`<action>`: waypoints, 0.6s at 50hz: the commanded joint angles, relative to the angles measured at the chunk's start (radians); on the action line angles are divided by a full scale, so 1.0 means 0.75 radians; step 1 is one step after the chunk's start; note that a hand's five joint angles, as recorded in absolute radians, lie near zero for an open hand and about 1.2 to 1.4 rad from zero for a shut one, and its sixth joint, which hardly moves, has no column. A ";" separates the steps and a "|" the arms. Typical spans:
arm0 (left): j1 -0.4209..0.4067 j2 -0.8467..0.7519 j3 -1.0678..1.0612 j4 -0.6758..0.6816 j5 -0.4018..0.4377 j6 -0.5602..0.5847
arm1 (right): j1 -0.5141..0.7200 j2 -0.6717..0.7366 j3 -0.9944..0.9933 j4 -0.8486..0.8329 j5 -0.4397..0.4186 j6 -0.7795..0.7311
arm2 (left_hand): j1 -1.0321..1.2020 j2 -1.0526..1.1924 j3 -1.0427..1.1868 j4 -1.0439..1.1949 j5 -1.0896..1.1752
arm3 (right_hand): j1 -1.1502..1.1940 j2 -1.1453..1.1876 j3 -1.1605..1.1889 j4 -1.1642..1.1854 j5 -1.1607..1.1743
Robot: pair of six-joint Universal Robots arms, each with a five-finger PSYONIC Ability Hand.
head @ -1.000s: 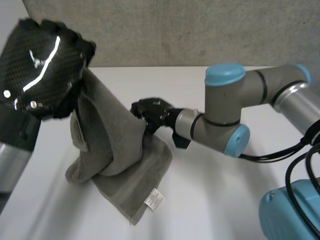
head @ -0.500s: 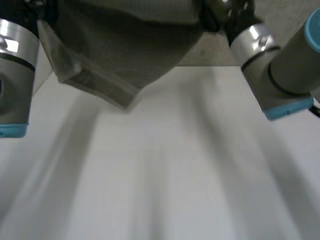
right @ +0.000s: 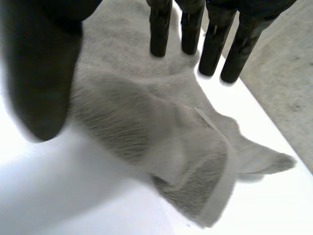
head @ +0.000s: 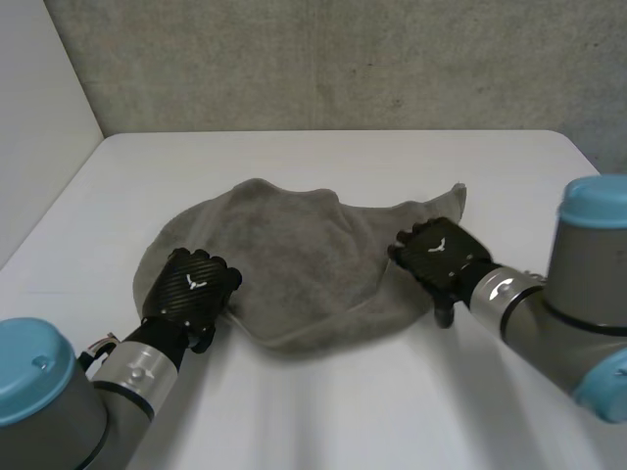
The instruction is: Fold the towel.
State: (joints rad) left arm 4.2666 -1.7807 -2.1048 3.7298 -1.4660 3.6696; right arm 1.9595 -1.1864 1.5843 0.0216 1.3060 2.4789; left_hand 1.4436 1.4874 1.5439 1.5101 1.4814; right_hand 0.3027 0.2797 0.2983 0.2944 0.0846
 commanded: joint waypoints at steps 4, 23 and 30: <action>0.003 0.118 -0.043 0.003 -0.003 0.020 | -0.029 -0.132 -0.083 0.139 -0.013 0.084 | -0.063 -0.121 -0.197 -0.152 -0.346 | -0.171 -0.140 -0.165 -0.160 -0.113; 0.014 0.082 -0.082 0.093 -0.003 0.020 | -0.015 0.623 -0.940 0.466 0.054 -0.078 | -0.063 -0.121 -0.197 -0.152 -0.346 | 0.062 0.093 0.068 0.073 0.120; 0.012 0.082 -0.092 0.101 -0.003 0.022 | 0.022 0.860 -1.285 0.595 0.232 -0.129 | -0.063 -0.121 -0.197 -0.152 -0.346 | 0.276 0.307 0.282 0.287 0.334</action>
State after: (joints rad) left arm 4.2765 -1.7201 -2.1687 3.8005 -1.4682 3.6851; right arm 1.9575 -0.6566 0.7928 0.3939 1.3957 2.4132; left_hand 1.4436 1.4874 1.5439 1.5101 1.4814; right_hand 0.3378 0.3222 0.3306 0.3335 0.1835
